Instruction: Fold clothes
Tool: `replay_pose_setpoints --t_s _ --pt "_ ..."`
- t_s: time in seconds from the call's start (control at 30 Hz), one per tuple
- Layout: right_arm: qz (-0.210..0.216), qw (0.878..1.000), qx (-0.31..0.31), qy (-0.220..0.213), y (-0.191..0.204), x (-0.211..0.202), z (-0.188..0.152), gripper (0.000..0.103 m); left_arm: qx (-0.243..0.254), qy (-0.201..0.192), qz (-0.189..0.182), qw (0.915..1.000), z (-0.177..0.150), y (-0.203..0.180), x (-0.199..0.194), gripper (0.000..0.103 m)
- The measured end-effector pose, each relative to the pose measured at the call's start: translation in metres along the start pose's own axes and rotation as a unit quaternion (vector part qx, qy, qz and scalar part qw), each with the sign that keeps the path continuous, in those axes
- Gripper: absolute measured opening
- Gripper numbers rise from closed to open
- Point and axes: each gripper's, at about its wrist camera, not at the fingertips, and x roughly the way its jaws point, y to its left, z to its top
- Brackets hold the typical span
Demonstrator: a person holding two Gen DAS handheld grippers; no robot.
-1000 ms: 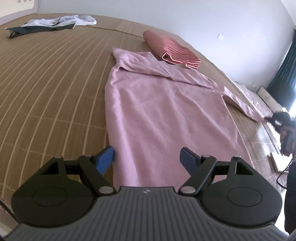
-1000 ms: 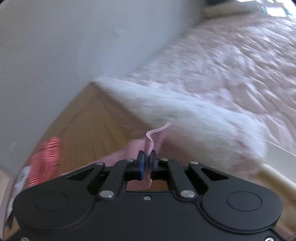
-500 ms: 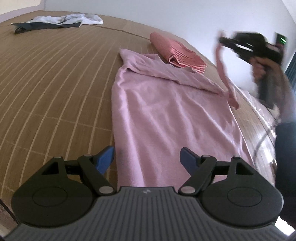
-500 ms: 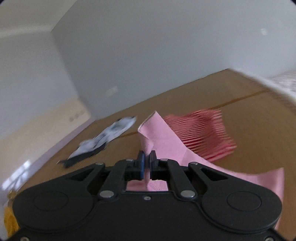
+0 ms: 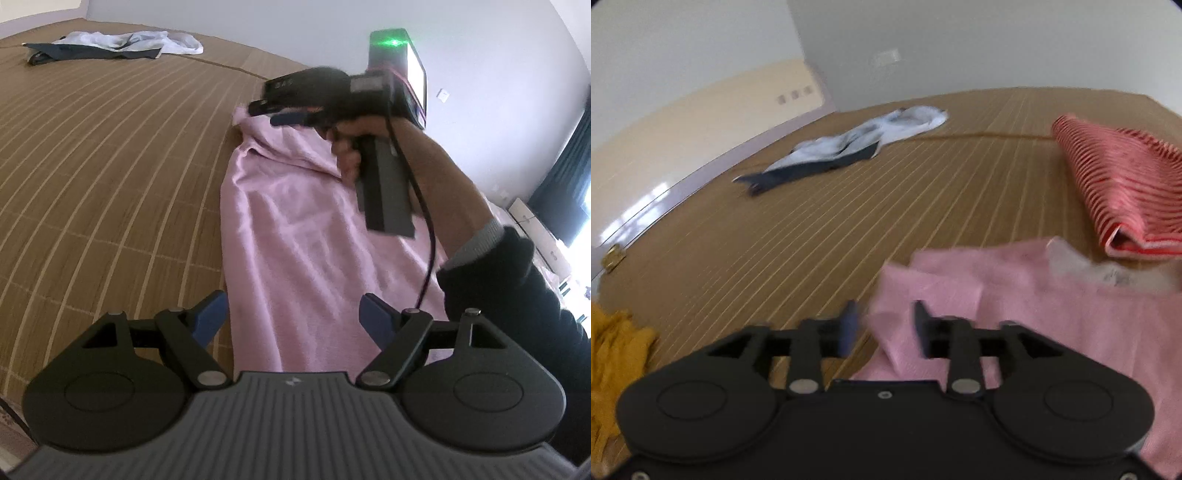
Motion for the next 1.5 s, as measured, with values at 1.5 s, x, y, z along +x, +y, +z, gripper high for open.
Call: replay_pose_setpoints --t_s 1.5 --pt "-0.09 0.993 0.022 0.077 -0.064 -0.325 -0.248 0.052 0.12 0.066 0.1 0.9856 -0.036 -0.02 0.006 0.044"
